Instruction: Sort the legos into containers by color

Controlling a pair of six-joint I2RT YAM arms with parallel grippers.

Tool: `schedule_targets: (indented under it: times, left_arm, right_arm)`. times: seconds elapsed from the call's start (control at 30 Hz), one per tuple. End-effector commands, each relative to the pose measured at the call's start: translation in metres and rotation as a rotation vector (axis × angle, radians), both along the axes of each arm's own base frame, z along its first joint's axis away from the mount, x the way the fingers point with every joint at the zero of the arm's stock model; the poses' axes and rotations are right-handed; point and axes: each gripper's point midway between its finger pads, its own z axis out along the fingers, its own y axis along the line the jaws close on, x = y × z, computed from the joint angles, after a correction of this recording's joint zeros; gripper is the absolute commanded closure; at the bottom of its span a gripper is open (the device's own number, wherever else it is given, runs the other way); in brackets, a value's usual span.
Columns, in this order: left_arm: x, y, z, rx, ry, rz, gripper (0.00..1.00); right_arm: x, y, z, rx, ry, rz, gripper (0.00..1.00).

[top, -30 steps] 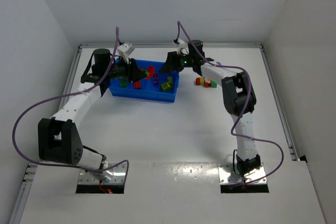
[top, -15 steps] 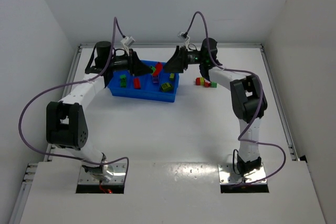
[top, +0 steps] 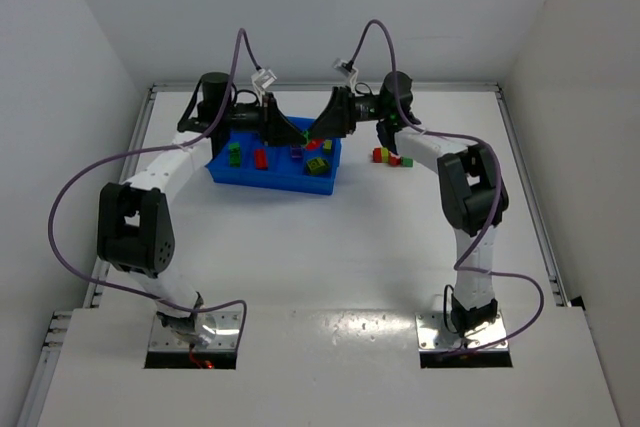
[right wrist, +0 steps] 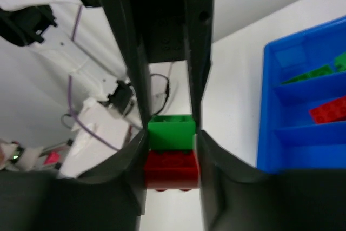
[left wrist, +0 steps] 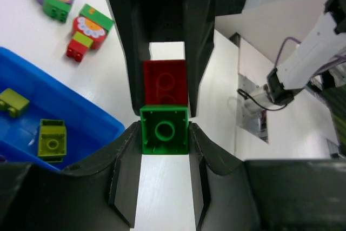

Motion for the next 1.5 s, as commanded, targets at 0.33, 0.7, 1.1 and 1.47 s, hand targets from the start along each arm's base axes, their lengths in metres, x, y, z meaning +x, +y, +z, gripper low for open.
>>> schedule_targets:
  times: [0.33,0.7,1.1,1.47]
  left_arm:
    - [0.066,0.060,0.030,0.009,-0.145,0.331,0.89]
    - [0.130,0.163,-0.003,0.353,-0.193,0.846,0.89]
    - [0.125,0.217,-0.116,0.766,0.040,1.109,0.82]
    - [0.128,0.212,-0.119,0.647,0.137,1.077,0.21]
  right_arm:
    - [-0.024,-0.015,0.003,-0.004,-0.083,0.046,1.00]
    - [-0.028,-0.031,-0.005,-0.029,-0.064,0.011,1.00]
    - [0.039,0.001,-0.012,-0.118,-0.114,-0.187,1.00]
    - [0.092,0.053,-0.039,-0.146,-0.111,-0.336,1.00]
